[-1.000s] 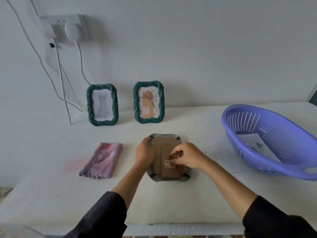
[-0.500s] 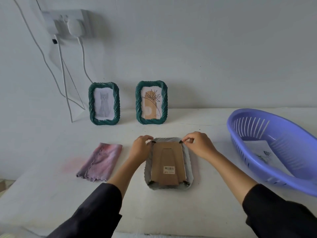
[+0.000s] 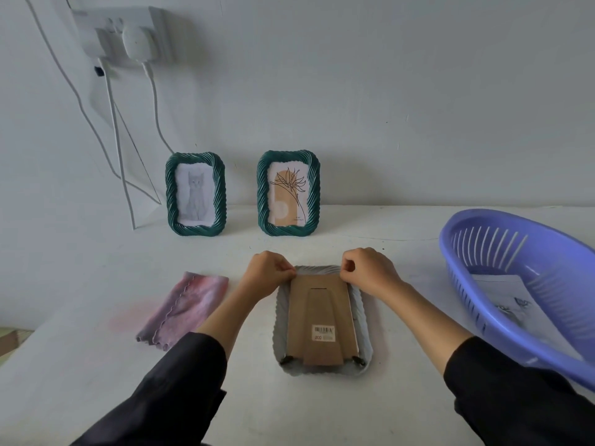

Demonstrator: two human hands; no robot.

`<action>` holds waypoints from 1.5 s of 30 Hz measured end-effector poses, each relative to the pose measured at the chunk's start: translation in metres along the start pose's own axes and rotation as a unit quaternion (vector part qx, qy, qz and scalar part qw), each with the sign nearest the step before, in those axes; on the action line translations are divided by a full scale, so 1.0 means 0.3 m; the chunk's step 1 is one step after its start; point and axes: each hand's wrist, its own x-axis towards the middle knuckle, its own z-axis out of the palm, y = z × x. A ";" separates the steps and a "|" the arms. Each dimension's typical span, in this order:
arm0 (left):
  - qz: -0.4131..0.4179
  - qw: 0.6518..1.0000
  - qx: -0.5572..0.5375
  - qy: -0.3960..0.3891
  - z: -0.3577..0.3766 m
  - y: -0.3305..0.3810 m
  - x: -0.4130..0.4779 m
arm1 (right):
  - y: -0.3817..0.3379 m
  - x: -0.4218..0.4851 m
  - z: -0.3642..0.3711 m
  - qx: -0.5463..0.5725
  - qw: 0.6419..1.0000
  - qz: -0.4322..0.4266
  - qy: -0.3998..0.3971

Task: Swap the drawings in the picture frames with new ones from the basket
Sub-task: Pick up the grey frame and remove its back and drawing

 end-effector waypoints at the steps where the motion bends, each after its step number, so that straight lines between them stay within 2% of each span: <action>1: -0.001 1.000 0.001 0.001 0.002 0.002 0.004 | -0.004 0.005 0.003 0.000 1.000 0.005 0.000; 10: -0.030 0.999 0.015 0.041 0.040 0.017 0.001 | -0.040 0.019 0.037 -0.021 0.998 0.042 0.033; 13: -0.033 0.998 -0.013 0.060 0.056 0.014 -0.007 | -0.030 0.009 0.049 -0.017 0.997 0.053 0.055; 17: -0.039 0.990 -0.109 0.077 0.065 -0.007 -0.040 | -0.008 -0.031 0.059 0.075 0.994 0.066 0.045; 20: -0.043 0.984 -0.150 0.081 0.064 -0.026 -0.074 | 0.004 -0.099 0.069 0.138 0.985 0.073 0.069; 28: 0.016 0.995 -0.091 0.029 0.072 -0.048 -0.244 | -0.005 -0.317 0.115 0.227 0.966 0.069 0.104; 39: 0.071 0.995 -0.056 -0.043 0.027 -0.089 -0.432 | -0.020 -0.523 0.114 0.237 0.971 0.031 0.021; 45: 0.091 0.993 -0.052 -0.052 0.024 -0.091 -0.444 | -0.019 -0.539 0.120 0.217 0.975 0.022 0.039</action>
